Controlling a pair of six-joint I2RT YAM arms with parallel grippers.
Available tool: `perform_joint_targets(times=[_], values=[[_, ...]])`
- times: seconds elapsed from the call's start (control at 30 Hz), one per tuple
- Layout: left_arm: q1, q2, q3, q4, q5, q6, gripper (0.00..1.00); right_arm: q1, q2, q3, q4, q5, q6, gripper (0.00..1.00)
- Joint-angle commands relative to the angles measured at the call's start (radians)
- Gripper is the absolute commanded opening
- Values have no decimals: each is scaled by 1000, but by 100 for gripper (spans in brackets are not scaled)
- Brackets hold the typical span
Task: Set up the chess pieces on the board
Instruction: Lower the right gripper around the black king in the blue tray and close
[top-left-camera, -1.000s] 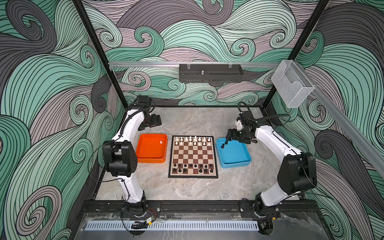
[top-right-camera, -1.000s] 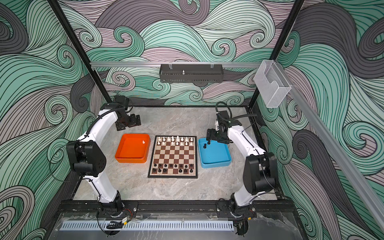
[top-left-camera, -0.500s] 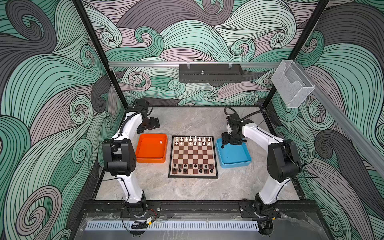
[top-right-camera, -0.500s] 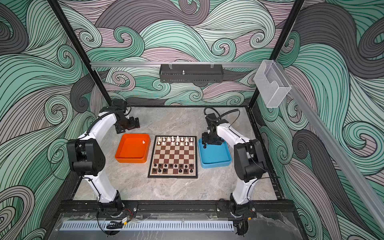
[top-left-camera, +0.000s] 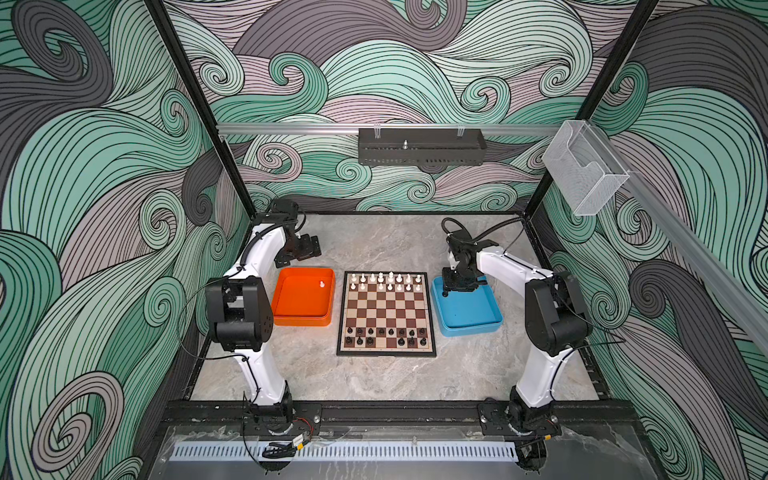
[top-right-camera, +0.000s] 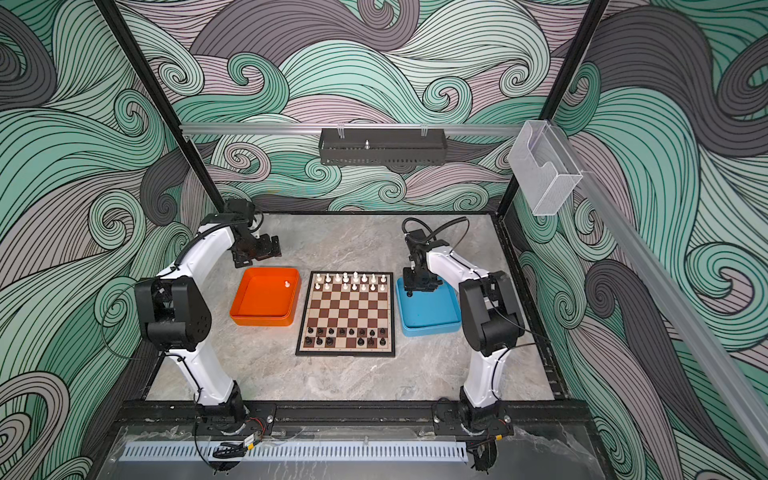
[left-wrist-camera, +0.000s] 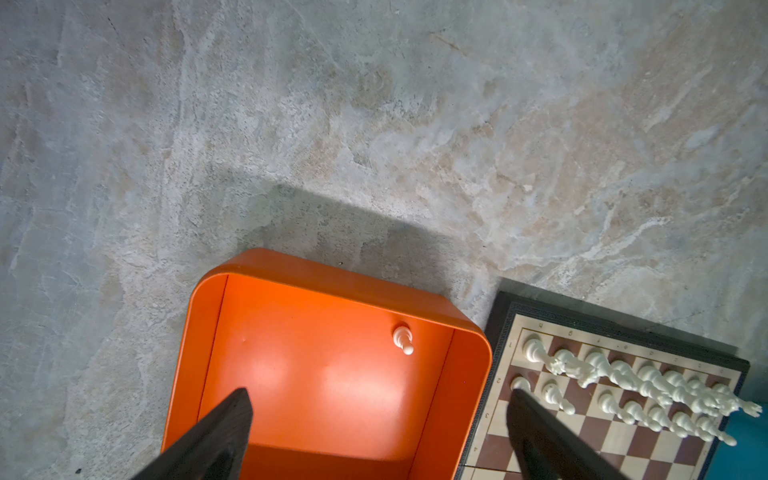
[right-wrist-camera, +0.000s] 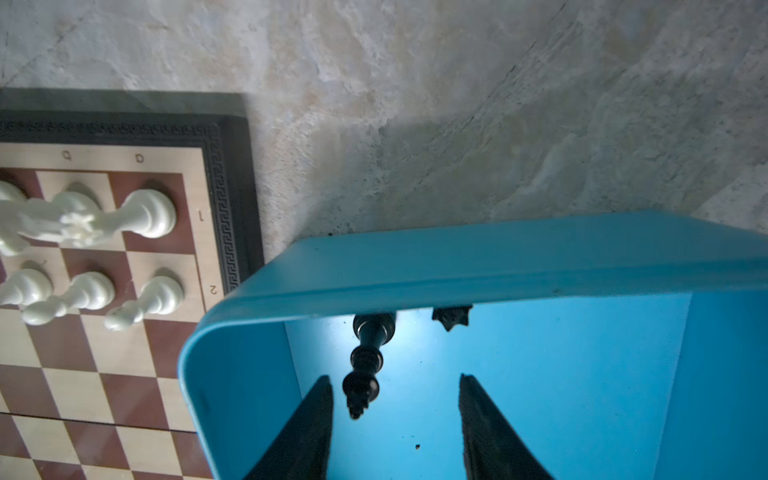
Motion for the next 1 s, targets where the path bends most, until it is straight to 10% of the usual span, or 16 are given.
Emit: perform_joint_targets(times=[0.0, 0.97], values=[[8, 15, 30, -10, 10, 8, 98, 5, 20, 29, 10, -1, 11, 44], [15, 34, 35, -13, 17, 8, 98, 8, 85, 61, 9, -31, 4, 25]])
